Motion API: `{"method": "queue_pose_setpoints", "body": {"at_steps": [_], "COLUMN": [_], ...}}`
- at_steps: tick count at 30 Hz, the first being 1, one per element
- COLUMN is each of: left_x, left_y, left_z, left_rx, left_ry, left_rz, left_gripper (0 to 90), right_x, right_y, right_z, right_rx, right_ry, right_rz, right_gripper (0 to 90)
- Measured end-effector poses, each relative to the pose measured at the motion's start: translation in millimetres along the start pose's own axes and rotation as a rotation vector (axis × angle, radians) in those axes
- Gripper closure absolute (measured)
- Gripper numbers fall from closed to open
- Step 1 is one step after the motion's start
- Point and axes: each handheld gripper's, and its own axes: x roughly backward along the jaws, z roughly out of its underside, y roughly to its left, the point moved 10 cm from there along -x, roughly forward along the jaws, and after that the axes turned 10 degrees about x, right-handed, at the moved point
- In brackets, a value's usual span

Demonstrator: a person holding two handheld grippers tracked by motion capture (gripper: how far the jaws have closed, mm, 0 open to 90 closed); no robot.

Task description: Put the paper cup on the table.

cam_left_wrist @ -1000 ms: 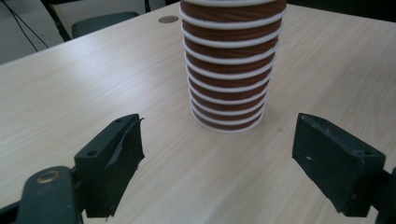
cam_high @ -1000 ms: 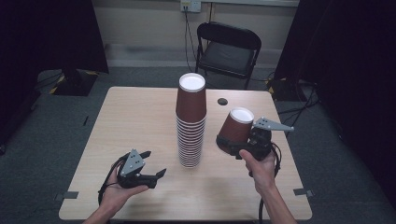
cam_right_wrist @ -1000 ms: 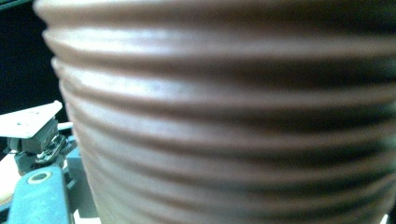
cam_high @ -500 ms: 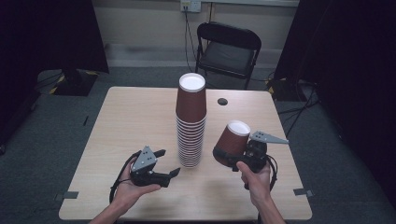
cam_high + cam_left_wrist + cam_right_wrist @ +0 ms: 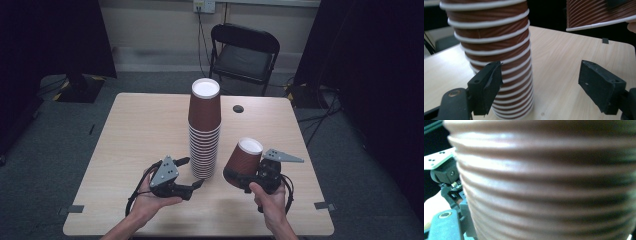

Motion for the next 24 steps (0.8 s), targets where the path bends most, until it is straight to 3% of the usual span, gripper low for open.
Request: {"method": "queue_pose_setpoints", "body": {"at_steps": [3, 4, 5, 6, 7, 10, 12, 13, 16, 19, 24], "left_x": [-2.2, -3.9, -6.7, -6.7, -9.3, -12.1, -13.2, -13.3, -15.3, -19.4, -26.9], "left_y": [-3.5, -6.1, -9.9, -9.9, -13.9, -16.9, -23.2, -28.9, -37.1, -41.3, -45.2], "left_z": [0.3, 1.0, 3.1, 3.1, 2.6, 4.7, 3.4, 3.1, 2.7, 2.3, 0.1], "left_rx": [-0.001, 0.013, 0.059, 0.059, 0.103, 0.076, 0.106, 0.105, 0.088, 0.078, 0.086], "left_ry": [0.004, 0.009, 0.037, 0.037, 0.02, 0.026, 0.01, 0.009, 0.001, -0.003, -0.016], "left_rz": [0.02, 0.033, 0.068, 0.068, 0.09, 0.081, 0.103, 0.13, 0.16, 0.168, 0.169], "left_gripper": [17.7, 17.7, 16.7, 16.6, 17.7, 19.9, 20.2, 21.8, 25.8, 27.0, 37.4], "right_x": [-0.1, -0.3, -0.4, -0.4, -1.1, -2.6, -4.3, -5.8, -7.1, -7.7, -5.2], "right_y": [1.8, 2.6, 4.9, 4.9, 6.4, 9.2, 11.9, 15.5, 20.9, 25.1, 25.7], "right_z": [0.3, 0.4, 0.4, 0.4, 0.7, 0.8, 1.4, 2.6, 4.5, 7.0, 9.1], "right_rx": [-0.015, -0.02, -0.032, -0.032, -0.052, -0.079, -0.099, -0.128, -0.144, -0.152, -0.166], "right_ry": [-0.011, -0.013, -0.021, -0.021, -0.025, -0.034, -0.033, -0.035, -0.034, -0.032, -0.03], "right_rz": [-0.008, -0.01, -0.016, -0.016, -0.022, -0.043, -0.058, -0.073, -0.093, -0.11, -0.092], "right_gripper": [12.6, 12.6, 12.6, 12.6, 12.6, 12.7, 12.8, 12.9, 12.9, 12.9, 12.9]}}
